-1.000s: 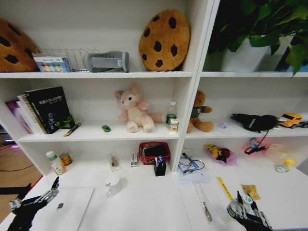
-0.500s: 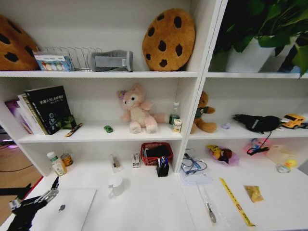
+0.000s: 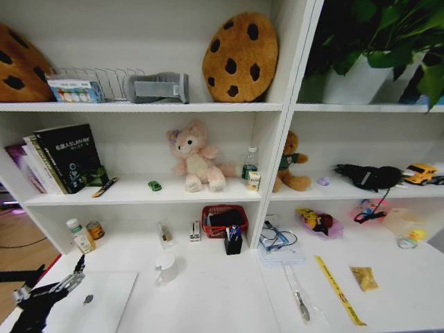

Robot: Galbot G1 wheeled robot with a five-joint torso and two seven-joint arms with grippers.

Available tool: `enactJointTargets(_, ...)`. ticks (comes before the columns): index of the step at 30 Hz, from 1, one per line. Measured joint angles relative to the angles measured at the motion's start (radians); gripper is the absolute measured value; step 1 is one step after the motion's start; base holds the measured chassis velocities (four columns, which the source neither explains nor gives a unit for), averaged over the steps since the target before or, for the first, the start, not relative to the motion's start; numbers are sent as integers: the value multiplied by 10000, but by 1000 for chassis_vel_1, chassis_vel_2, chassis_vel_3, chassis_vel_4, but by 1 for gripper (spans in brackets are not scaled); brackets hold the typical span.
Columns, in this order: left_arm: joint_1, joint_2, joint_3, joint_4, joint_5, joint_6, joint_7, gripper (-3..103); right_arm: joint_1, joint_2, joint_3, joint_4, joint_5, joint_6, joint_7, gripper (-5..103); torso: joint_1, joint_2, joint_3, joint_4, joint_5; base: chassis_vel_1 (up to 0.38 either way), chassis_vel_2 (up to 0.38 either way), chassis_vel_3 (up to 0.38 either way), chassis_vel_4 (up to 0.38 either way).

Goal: Organize the objects on the table.

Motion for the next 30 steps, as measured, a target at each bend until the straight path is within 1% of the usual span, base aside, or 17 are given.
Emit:
enactJointTargets(1,0,0,0,0,0,0,0,100,0,0,0,0,0,0,0,30,0,0,0,0,0,0,0,0,0)
enactJointTargets(3,0,1,0,-1,0,0,2,100,1175,-9,-401,-1648,-840,486,-257,30,0,-1,1,-3,16,0,0,0,0)
enactJointTargets(4,0,1,0,-1,0,0,2,100,1175,-9,-401,-1648,-840,486,-257,30,0,-1,1,-3,16,0,0,0,0)
enactJointTargets(6,0,0,0,-1,0,0,1,100,2058,9,-543,-2621,-1177,672,-385,30,1,-1,0,4,7,0,0,0,0)
enactJointTargets(10,0,0,0,0,0,0,1,100,2424,1,-582,-2998,-1229,822,-528,30,1,-2,1,2,9,0,0,0,0)
enactJointTargets(13,0,1,0,-1,0,0,1,100,2658,-3,-570,-3062,-1235,938,-686,45,1,-1,1,1,7,0,0,0,0)
enactJointTargets(15,0,0,0,0,0,0,1,100,2632,-5,-572,-3034,-1222,930,-694,45,2,-1,0,0,6,0,0,0,0)
enactJointTargets(16,0,0,0,-1,0,0,1,100,2527,-8,-574,-2990,-1206,930,-698,56,1,-1,0,1,6,0,0,0,0)
enactJointTargets(18,0,0,0,-1,0,0,1,100,2375,-8,-570,-2918,-1201,959,-698,56,2,-1,0,1,7,0,0,0,0)
enactJointTargets(19,0,1,0,0,-1,0,1,100,2062,8,-530,-2675,-1162,984,-691,67,2,-1,0,1,9,0,0,0,0)
enactJointTargets(21,0,0,0,-1,0,0,1,100,1790,15,-511,-2446,-1126,999,-678,67,1,-1,0,1,8,0,0,0,0)
enactJointTargets(22,0,0,1,-1,0,0,3,100,1252,30,-460,-2020,-1108,1073,-638,78,2,0,0,-2,8,0,0,0,0)
enactJointTargets(23,0,0,0,-1,0,0,1,100,826,43,-401,-1683,-1109,1174,-608,83,0,0,0,-2,8,0,0,0,0)
enactJointTargets(25,0,1,0,-1,0,0,2,100,511,50,-348,-1422,-1111,1260,-577,83,1,0,-1,-2,9,0,0,0,0)
enactJointTargets(26,0,0,0,0,0,0,0,100,12,56,-263,-1035,-1142,1419,-542,89,1,0,-1,-1,8,0,0,0,0)
enactJointTargets(27,0,0,0,0,0,0,0,100,12,56,-263,-1035,-1142,1419,-542,89,1,0,-1,-1,8,0,0,0,0)
enactJointTargets(30,0,0,0,-1,0,0,2,100,-1451,93,48,147,-1334,2009,-441,99,1,0,-2,0,8,0,0,0,0)
